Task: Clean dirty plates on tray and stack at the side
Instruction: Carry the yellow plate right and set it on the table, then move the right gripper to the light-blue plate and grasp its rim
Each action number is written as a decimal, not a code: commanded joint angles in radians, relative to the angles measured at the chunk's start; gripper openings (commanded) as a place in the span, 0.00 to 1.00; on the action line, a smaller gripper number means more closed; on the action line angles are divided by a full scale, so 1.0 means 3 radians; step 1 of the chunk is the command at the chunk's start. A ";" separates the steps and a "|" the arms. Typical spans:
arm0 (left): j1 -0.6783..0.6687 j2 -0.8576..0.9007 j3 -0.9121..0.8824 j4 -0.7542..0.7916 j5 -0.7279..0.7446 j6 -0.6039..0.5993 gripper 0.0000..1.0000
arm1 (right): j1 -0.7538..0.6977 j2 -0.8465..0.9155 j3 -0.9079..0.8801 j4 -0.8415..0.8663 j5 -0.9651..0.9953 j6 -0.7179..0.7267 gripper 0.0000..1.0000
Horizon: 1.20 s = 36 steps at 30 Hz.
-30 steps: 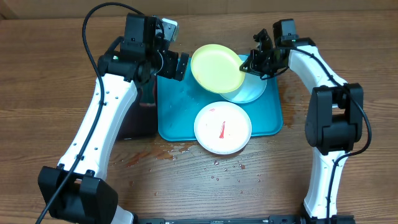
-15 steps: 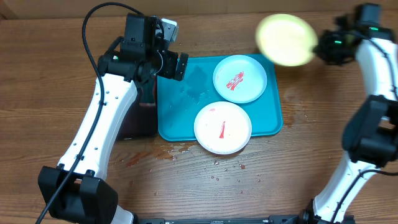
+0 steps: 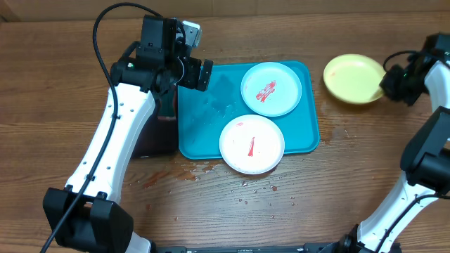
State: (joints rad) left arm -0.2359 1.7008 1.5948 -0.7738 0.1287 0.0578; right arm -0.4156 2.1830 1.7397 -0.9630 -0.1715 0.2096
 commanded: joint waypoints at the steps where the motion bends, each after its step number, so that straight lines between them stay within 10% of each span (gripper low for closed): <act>1: 0.0003 -0.0069 0.0033 -0.0003 -0.0029 -0.0046 1.00 | 0.0019 -0.0098 -0.0120 0.0067 0.0023 0.0005 0.04; 6: 0.0003 -0.0070 0.0033 -0.0003 -0.0029 -0.0046 1.00 | 0.0019 -0.0098 -0.0128 0.0050 0.0022 0.0013 0.08; 8: 0.0003 -0.0069 0.0033 -0.0003 -0.0031 -0.0046 1.00 | 0.0024 -0.0098 -0.0126 0.0009 0.0022 0.0011 0.40; 11: 0.0004 -0.0069 0.0033 -0.0003 -0.0053 -0.0046 1.00 | 0.0025 -0.0118 -0.0043 -0.0179 0.0023 0.0011 0.48; 36: 0.0865 -0.0070 -0.0112 -0.0529 -0.0888 -0.0216 1.00 | 0.1228 -0.0744 0.0223 -0.0319 -0.0028 -0.0179 0.50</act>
State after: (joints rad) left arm -0.0223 1.7008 1.5887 -0.9241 -0.0715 0.0193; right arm -0.0685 1.9694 1.8004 -1.0698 -0.1791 0.1722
